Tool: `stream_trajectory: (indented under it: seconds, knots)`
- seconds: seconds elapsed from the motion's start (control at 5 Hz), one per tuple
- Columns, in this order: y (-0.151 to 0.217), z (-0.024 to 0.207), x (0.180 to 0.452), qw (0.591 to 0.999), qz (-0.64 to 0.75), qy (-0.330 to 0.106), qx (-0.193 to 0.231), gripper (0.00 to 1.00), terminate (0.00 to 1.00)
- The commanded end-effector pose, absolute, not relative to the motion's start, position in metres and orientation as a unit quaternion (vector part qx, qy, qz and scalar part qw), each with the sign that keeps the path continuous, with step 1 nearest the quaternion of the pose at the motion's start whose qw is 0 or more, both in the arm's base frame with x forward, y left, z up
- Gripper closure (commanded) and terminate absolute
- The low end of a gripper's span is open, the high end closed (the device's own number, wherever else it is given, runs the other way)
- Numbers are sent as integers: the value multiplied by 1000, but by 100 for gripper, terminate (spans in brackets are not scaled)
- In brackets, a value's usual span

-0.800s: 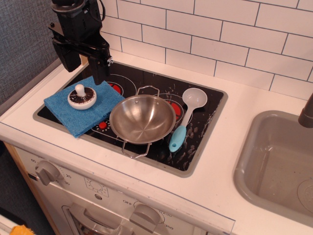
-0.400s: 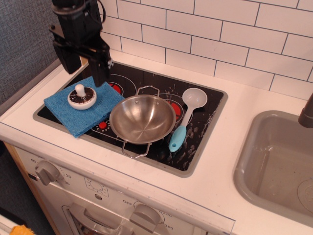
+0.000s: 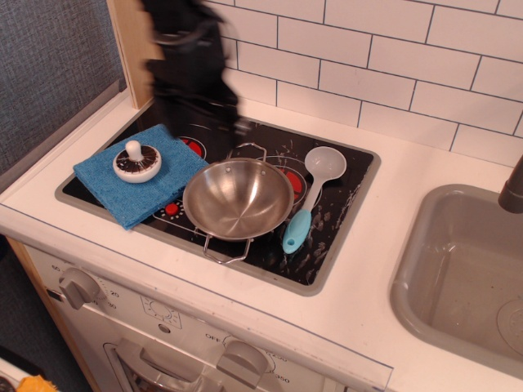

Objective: Move the silver pot to above the blue cloth.

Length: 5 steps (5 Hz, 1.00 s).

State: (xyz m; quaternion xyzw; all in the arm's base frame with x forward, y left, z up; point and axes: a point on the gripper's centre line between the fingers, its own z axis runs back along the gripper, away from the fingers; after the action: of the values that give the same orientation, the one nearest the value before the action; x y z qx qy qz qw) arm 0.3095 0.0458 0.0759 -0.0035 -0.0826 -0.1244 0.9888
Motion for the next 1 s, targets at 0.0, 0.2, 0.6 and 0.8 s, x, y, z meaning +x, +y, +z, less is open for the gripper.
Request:
stream_trajectory:
  seconds: [0.0,0.2,0.6,0.8]
  knots:
    - [-38,65,294,967,-247,-68,-3,0,0]
    - [-37,42,286,969,-243,-33,-2,0,0]
    - [-16,24,281,976,-217,-9,16,0,0]
    - [-12,22,281,977,-212,-11,14,100,0]
